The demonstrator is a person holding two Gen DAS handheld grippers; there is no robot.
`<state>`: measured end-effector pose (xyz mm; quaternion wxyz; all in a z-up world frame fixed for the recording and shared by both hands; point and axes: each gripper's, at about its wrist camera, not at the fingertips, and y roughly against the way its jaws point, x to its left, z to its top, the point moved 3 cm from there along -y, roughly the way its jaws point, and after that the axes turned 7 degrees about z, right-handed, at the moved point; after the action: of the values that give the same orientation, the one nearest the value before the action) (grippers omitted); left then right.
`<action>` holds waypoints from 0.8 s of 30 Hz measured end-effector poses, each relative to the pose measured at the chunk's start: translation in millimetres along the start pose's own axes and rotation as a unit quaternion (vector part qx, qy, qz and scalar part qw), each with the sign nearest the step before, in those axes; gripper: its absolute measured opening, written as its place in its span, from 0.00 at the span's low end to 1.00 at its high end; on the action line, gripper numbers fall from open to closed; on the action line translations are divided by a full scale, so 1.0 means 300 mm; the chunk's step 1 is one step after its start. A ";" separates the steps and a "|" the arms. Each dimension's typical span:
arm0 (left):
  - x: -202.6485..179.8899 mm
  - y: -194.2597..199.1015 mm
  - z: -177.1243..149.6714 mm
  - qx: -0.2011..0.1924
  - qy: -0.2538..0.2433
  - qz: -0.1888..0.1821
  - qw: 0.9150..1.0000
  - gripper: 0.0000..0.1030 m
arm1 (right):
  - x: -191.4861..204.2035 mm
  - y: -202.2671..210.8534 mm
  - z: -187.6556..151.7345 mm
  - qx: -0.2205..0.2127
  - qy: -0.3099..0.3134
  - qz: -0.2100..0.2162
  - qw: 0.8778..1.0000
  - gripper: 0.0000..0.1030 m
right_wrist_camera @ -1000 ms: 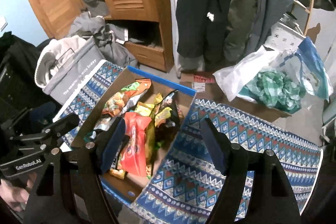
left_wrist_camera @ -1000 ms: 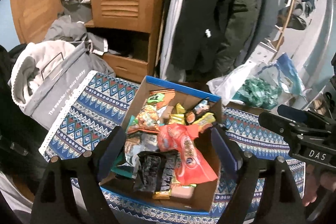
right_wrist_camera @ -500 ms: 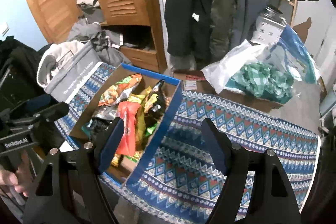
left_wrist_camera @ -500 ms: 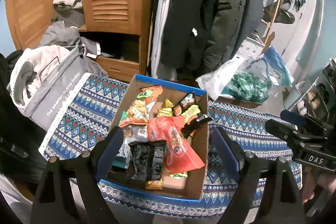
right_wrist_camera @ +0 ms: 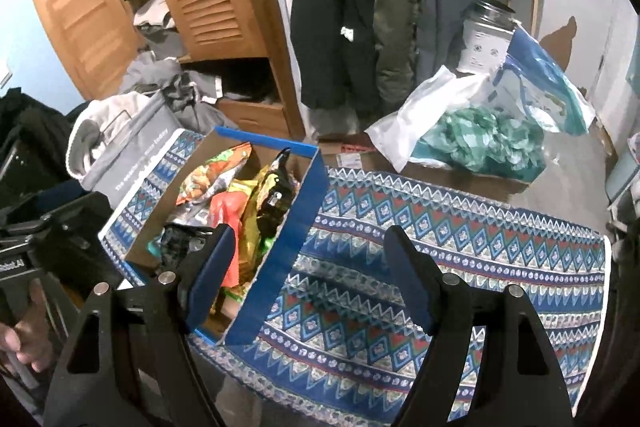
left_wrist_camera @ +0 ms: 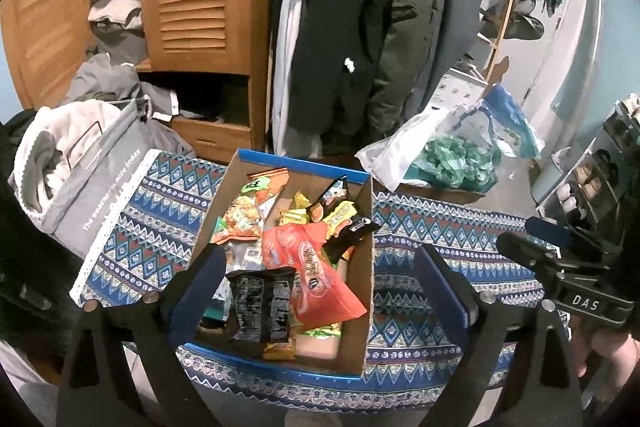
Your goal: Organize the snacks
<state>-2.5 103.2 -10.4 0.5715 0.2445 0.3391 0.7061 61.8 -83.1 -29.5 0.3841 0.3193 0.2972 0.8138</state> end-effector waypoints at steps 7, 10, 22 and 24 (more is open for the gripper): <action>-0.006 0.003 -0.004 0.001 0.003 0.006 1.000 0.93 | -0.018 0.009 -0.012 0.000 -0.001 -0.003 1.000 0.74; -0.010 0.006 -0.004 -0.001 0.003 0.005 1.000 0.93 | -0.020 0.009 -0.016 0.001 -0.003 -0.003 1.000 0.74; -0.038 -0.003 -0.009 0.002 -0.011 0.011 1.000 0.94 | -0.020 -0.003 -0.025 0.008 -0.004 0.003 1.000 0.74; -0.041 0.002 -0.008 0.000 -0.009 0.007 1.000 0.94 | -0.023 -0.005 -0.024 0.009 -0.006 0.003 1.000 0.74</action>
<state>-1.8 90.7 -10.9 0.5691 0.2534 0.3325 0.7081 60.6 -89.5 -37.0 0.3803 0.3285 0.3011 0.8104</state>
